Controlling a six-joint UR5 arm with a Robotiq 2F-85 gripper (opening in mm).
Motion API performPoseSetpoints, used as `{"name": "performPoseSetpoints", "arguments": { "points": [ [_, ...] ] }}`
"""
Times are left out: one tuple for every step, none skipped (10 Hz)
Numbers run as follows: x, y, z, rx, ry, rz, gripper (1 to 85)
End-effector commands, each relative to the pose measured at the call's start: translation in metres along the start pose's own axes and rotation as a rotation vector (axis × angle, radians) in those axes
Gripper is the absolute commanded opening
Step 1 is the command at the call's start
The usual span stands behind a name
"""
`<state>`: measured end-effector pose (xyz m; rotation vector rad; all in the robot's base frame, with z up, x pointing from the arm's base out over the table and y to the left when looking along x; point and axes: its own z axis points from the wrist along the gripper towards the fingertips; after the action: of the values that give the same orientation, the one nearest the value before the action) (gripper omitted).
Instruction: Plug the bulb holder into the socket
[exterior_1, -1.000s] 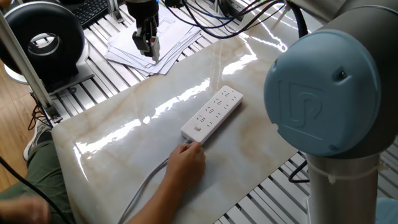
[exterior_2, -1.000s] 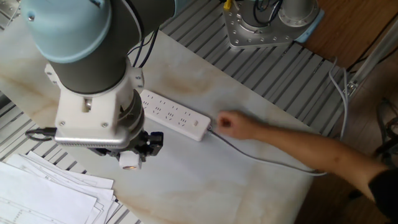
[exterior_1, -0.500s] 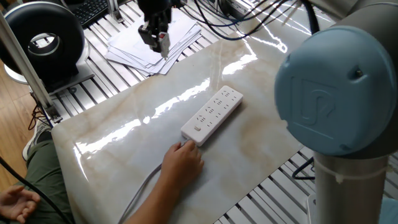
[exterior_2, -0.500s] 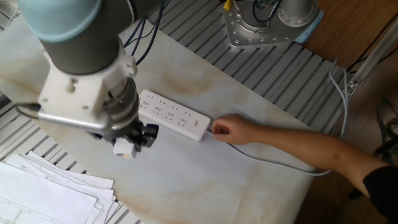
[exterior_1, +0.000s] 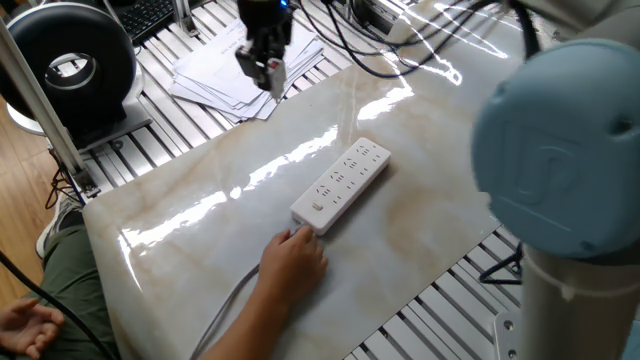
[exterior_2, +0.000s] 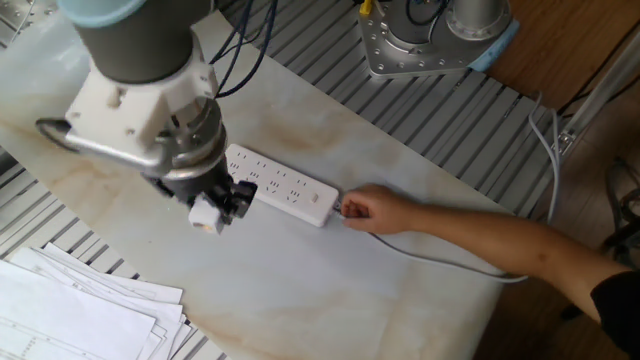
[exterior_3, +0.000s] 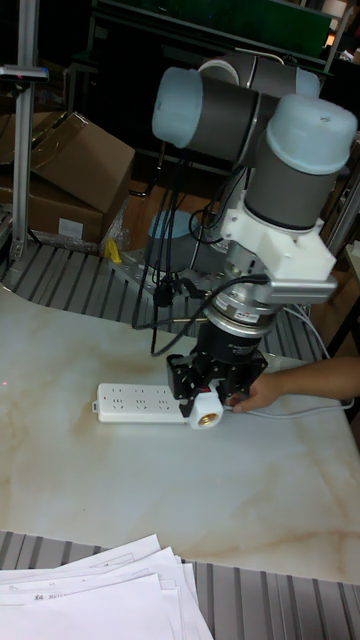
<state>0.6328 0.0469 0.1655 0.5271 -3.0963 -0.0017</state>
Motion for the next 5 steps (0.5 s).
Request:
{"name": "performPoseSetpoints", "arguments": {
  "points": [
    [0.016,0.003,0.009,-0.041,-0.034,0.024,1.3],
    [0.020,0.003,0.011,-0.046,-0.049,0.024,1.3],
    [0.023,0.004,0.014,-0.049,-0.056,0.026,1.3],
    [0.028,0.004,0.017,-0.049,-0.060,0.028,1.3],
    [0.029,0.004,0.021,-0.047,-0.076,0.034,1.0]
  ]
}}
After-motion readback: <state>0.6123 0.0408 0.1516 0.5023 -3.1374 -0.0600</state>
